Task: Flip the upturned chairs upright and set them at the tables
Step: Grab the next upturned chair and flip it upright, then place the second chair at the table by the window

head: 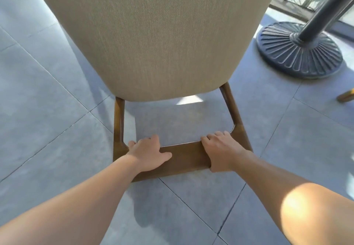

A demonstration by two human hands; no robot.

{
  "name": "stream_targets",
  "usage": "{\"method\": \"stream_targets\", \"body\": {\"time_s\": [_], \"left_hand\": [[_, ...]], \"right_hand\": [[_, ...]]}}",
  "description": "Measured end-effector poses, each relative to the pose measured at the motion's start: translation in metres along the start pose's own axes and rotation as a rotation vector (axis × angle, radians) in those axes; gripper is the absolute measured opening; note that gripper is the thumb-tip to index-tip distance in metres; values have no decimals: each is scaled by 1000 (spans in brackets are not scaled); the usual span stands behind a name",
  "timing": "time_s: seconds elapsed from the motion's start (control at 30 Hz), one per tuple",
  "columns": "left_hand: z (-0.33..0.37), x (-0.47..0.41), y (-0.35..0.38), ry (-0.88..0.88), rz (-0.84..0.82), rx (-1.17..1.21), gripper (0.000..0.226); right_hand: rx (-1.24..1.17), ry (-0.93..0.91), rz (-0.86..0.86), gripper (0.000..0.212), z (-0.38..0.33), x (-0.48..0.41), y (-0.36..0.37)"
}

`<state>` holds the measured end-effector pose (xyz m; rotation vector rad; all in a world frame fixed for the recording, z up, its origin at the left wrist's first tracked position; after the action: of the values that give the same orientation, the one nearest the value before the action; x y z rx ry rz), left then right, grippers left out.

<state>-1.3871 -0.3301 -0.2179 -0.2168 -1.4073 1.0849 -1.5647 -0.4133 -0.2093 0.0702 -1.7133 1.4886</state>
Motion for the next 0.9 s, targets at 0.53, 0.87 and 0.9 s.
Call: {"method": "stream_targets", "body": {"time_s": [0.53, 0.87, 0.9], "left_hand": [[42, 252, -285, 25, 114, -61, 58], [48, 340, -505, 258, 340, -99, 47], [50, 342, -520, 310, 389, -134, 38]], "right_hand": [[-139, -63, -168, 70, -5, 233, -329], [-265, 42, 276, 14, 41, 254, -541], [-272, 53, 372, 11, 47, 252, -554]]}}
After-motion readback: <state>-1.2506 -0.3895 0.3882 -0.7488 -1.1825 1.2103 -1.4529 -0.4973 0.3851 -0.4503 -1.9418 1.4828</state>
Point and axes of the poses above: each hand's wrist, its own x-axis away from the middle knuckle, its own y-axis out of the palm, z = x × y, the point moved 10 cm from there along -x, towards the middle knuckle, and after that the axes turned 9 degrees about -z, right-handed, at the moved point
